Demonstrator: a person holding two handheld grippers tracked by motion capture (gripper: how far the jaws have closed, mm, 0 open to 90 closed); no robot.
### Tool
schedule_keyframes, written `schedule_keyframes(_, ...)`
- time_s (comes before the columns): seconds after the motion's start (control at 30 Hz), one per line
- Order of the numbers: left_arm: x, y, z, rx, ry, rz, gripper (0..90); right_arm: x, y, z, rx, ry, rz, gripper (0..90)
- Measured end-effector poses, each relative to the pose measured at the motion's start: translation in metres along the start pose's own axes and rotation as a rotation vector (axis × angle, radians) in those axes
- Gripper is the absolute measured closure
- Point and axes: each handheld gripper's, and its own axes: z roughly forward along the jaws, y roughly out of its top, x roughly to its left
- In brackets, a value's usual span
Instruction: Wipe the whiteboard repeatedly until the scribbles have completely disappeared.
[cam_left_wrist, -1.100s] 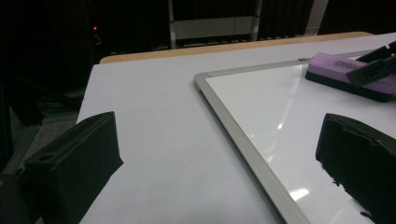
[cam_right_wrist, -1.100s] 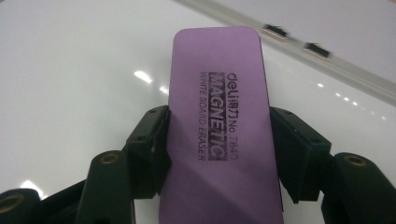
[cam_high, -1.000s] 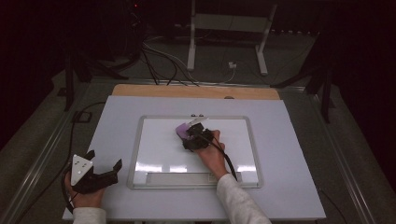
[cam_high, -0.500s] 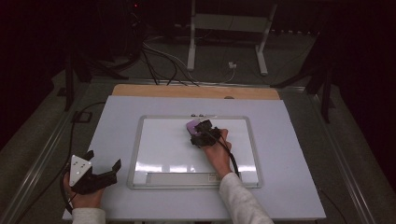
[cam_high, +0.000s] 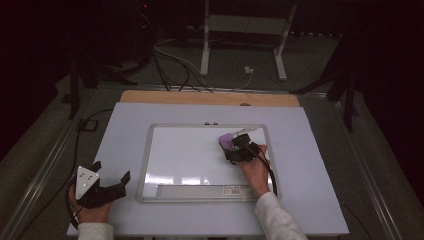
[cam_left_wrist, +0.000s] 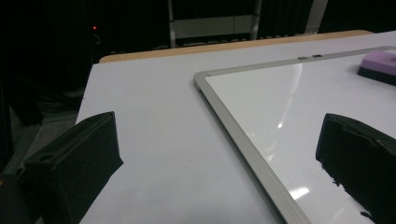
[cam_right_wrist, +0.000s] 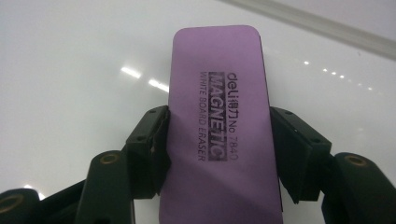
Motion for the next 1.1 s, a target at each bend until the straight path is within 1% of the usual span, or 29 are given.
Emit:
schedule_keyframes(0.13, 0.0, 0.0, 0.0, -0.002, 0.0, -0.003, 0.6, -0.007, -0.01, -0.009, 0.005, 0.008, -0.001, 41.2)
schedule_keyframes(0.3, -0.002, 0.001, -0.001, -0.005, 0.0, 0.002, 0.6, -0.015, -0.019, -0.014, 0.008, 0.016, 0.018, 41.1)
schedule_keyframes(0.47, -0.001, 0.0, -0.001, -0.001, 0.003, -0.001, 0.6, -0.018, -0.02, -0.015, 0.014, 0.03, 0.031, 40.9)
schedule_keyframes(0.57, 0.0, 0.0, -0.002, -0.002, 0.006, -0.006, 0.6, -0.019, -0.02, -0.015, 0.015, 0.03, 0.04, 41.0)
schedule_keyframes(0.67, 0.0, 0.0, -0.002, -0.002, 0.004, -0.003, 0.6, -0.019, -0.022, -0.016, 0.013, 0.029, 0.034, 40.5)
schedule_keyframes(0.77, -0.001, 0.001, -0.001, -0.002, 0.003, -0.003, 0.6, -0.02, -0.023, -0.017, 0.007, 0.03, 0.037, 35.4)
schedule_keyframes(0.83, -0.001, 0.0, -0.001, 0.002, 0.003, 0.0, 0.6, -0.021, -0.024, -0.019, -0.016, 0.034, 0.039, 32.4)
schedule_keyframes(0.9, -0.001, 0.0, -0.001, 0.002, 0.003, 0.0, 0.6, -0.019, -0.024, -0.023, -0.046, 0.04, 0.029, 30.6)
schedule_keyframes(0.97, -0.001, 0.0, -0.001, -0.001, 0.004, -0.003, 0.6, -0.016, -0.023, -0.027, -0.071, 0.018, -0.004, 29.4)
schedule_keyframes(1.07, -0.001, 0.0, -0.001, 0.002, 0.002, 0.0, 0.6, -0.01, -0.023, -0.031, -0.107, 0.008, -0.044, 29.4)
schedule_keyframes(1.1, -0.001, 0.0, 0.0, 0.003, 0.002, 0.0, 0.6, -0.009, -0.023, -0.031, -0.113, 0.012, -0.052, 29.4)
